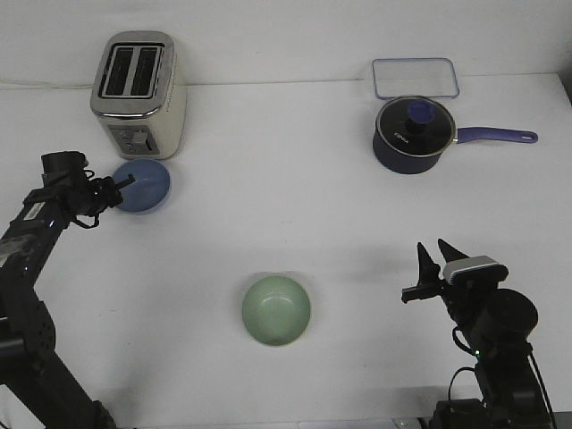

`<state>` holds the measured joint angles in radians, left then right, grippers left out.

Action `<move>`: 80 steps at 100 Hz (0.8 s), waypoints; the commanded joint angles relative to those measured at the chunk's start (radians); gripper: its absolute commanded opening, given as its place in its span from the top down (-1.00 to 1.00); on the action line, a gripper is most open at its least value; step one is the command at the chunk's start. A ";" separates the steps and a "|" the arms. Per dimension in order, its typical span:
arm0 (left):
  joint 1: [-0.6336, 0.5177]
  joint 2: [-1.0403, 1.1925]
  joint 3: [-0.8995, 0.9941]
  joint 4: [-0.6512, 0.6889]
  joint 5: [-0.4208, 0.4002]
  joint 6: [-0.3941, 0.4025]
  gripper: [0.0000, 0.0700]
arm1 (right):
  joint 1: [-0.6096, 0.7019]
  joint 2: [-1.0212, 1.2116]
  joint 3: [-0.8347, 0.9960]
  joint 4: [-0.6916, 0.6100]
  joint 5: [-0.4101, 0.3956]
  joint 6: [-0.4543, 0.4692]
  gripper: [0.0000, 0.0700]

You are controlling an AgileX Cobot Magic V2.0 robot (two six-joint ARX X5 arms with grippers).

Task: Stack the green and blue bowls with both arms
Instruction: 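Reach the left gripper to the light blue bowl and grasp its rim, then lift the blue bowl with the left gripper and lower it into the green bowl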

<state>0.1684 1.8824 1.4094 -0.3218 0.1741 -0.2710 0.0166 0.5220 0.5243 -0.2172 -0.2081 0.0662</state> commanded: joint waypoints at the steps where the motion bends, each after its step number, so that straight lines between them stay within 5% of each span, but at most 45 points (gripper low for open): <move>1: 0.008 -0.030 0.029 -0.007 0.031 0.023 0.96 | -0.001 0.002 0.004 0.015 -0.002 -0.007 0.26; 32: 0.015 -0.332 0.034 -0.148 0.233 0.073 0.96 | -0.001 0.003 0.004 0.016 -0.002 -0.007 0.26; 49: -0.032 -0.490 0.033 -0.297 0.276 0.142 0.96 | -0.001 0.003 0.004 0.016 -0.002 -0.007 0.26; 80: -0.418 -0.540 -0.017 -0.449 0.275 0.185 0.96 | -0.001 0.002 0.004 0.016 -0.003 -0.006 0.26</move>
<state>-0.1619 1.3216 1.4002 -0.7635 0.4419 -0.1051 0.0166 0.5220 0.5243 -0.2123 -0.2085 0.0662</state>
